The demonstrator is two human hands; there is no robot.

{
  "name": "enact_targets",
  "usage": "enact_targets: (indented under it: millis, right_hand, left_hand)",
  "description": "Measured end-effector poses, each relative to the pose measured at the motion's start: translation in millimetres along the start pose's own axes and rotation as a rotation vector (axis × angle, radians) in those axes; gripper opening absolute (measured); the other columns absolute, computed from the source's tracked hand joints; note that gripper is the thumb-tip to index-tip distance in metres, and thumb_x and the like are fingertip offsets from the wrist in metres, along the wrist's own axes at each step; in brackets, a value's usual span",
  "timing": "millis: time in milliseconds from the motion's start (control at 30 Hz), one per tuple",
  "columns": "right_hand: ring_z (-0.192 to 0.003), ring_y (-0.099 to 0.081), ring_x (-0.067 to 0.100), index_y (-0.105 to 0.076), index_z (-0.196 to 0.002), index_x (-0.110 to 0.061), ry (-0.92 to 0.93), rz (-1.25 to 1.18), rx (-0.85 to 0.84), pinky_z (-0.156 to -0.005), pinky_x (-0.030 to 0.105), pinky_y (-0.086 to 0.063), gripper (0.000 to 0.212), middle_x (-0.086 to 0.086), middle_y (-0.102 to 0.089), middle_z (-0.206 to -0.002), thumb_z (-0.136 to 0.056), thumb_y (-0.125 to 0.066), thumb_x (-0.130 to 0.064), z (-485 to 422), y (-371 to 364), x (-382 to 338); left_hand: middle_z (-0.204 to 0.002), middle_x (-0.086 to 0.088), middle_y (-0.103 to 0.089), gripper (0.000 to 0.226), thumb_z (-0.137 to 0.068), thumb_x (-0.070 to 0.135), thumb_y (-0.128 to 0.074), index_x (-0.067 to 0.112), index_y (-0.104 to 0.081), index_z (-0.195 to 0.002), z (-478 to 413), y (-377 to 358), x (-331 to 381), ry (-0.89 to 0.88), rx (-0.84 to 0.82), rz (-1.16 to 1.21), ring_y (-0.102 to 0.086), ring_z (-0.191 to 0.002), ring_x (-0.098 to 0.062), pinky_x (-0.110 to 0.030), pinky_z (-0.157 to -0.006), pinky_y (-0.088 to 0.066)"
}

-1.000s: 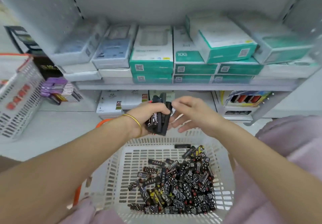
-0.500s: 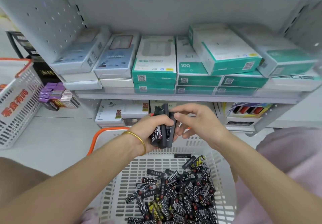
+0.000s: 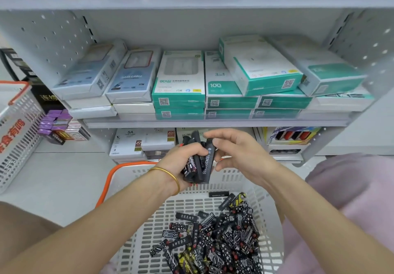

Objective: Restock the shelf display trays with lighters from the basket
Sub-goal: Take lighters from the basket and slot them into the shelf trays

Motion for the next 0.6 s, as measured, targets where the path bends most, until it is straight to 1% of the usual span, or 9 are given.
enact_targets:
  millis: [100, 200, 300, 367, 433, 500, 533, 600]
  right_hand:
    - [-0.058, -0.053, 0.010, -0.063, -0.103, -0.004, 0.009, -0.117, -0.079, -0.055, 0.024, -0.053, 0.017, 0.011, -0.054, -0.078, -0.091, -0.052, -0.002, 10.1, 7.0, -12.3]
    - [-0.059, -0.056, 0.011, -0.063, -0.102, -0.002, 0.050, -0.178, -0.110, -0.057, 0.025, -0.054, 0.024, 0.010, -0.056, -0.074, -0.080, -0.060, -0.009, 28.9, 22.8, -37.8]
    - [-0.059, -0.057, 0.012, -0.062, -0.098, -0.004, 0.185, -0.074, 0.032, -0.050, 0.025, -0.052, 0.013, 0.007, -0.059, -0.075, -0.086, -0.057, -0.009, 53.4, 44.7, -83.8]
    - [-0.056, -0.057, 0.013, -0.061, -0.096, -0.005, 0.297, -0.023, 0.163, -0.047, 0.024, -0.050, 0.010, 0.007, -0.058, -0.075, -0.089, -0.055, -0.007, 69.9, 62.5, -123.1]
    - [-0.055, -0.057, 0.013, -0.061, -0.097, -0.006, 0.410, -0.007, 0.283, -0.046, 0.023, -0.050, 0.010, 0.008, -0.059, -0.077, -0.089, -0.056, -0.006, 85.1, 82.6, -161.7]
    - [-0.055, -0.058, 0.013, -0.061, -0.097, -0.009, 0.504, 0.006, 0.379, -0.047, 0.022, -0.050, 0.010, 0.007, -0.062, -0.076, -0.088, -0.058, -0.006, 97.3, 101.4, -197.1]
    - [-0.055, -0.059, 0.012, -0.062, -0.096, -0.010, 0.544, 0.021, 0.425, -0.048, 0.021, -0.050, 0.009, 0.006, -0.063, -0.076, -0.088, -0.059, -0.007, 101.1, 110.6, -213.2]
    - [-0.057, -0.059, 0.008, -0.062, -0.092, -0.013, 0.615, 0.093, 0.517, -0.049, 0.021, -0.051, 0.007, 0.004, -0.064, -0.077, -0.089, -0.059, -0.007, 102.0, 128.6, -244.3]
  left_hand:
    - [-0.065, -0.011, -0.061, 0.009, -0.083, 0.003, -0.052, 0.005, -0.061, -0.082, 8.3, -11.5, 7.5, -0.027, -0.039, -0.040, -0.058, -0.051, -0.021, -0.028, -0.063, -0.048]
    - [-0.065, -0.013, -0.060, 0.008, -0.082, 0.003, -0.054, 0.004, -0.061, -0.082, 21.7, -32.4, 24.3, -0.069, -0.088, -0.075, -0.056, -0.051, -0.022, -0.025, -0.056, -0.049]
    - [-0.065, -0.014, -0.060, 0.011, -0.080, 0.002, -0.057, 0.002, -0.059, -0.091, 39.6, -66.6, 53.9, -0.131, -0.152, -0.106, -0.056, -0.051, -0.024, -0.027, -0.052, -0.050]
    - [-0.059, -0.014, -0.060, 0.011, -0.081, 0.000, -0.056, 0.001, -0.057, -0.091, 53.8, -92.9, 74.9, -0.174, -0.182, -0.128, -0.058, -0.046, -0.022, -0.026, -0.044, -0.050]
    - [-0.058, -0.014, -0.062, 0.007, -0.082, -0.001, -0.055, 0.000, -0.056, -0.089, 68.2, -118.1, 93.8, -0.197, -0.230, -0.134, -0.059, -0.042, -0.020, -0.025, -0.042, -0.050]
    - [-0.058, -0.014, -0.063, 0.004, -0.083, 0.000, -0.054, 0.000, -0.057, -0.082, 80.1, -140.2, 111.8, -0.208, -0.284, -0.150, -0.058, -0.043, -0.020, -0.025, -0.044, -0.053]
    - [-0.058, -0.013, -0.063, 0.006, -0.082, 0.000, -0.053, 0.000, -0.058, -0.079, 85.0, -149.9, 120.5, -0.218, -0.307, -0.163, -0.058, -0.044, -0.019, -0.024, -0.046, -0.054]
    - [-0.059, -0.011, -0.063, 0.003, -0.078, 0.002, -0.056, 0.001, -0.059, -0.078, 91.3, -168.3, 137.0, -0.244, -0.352, -0.176, -0.059, -0.046, -0.018, -0.024, -0.050, -0.054]
Point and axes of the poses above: each hand's wrist, its own z-axis away from the middle knuckle, its own y-axis out of the back of the hand, x = y × z, the point moved 3 cm from there along -z, towards the middle knuckle
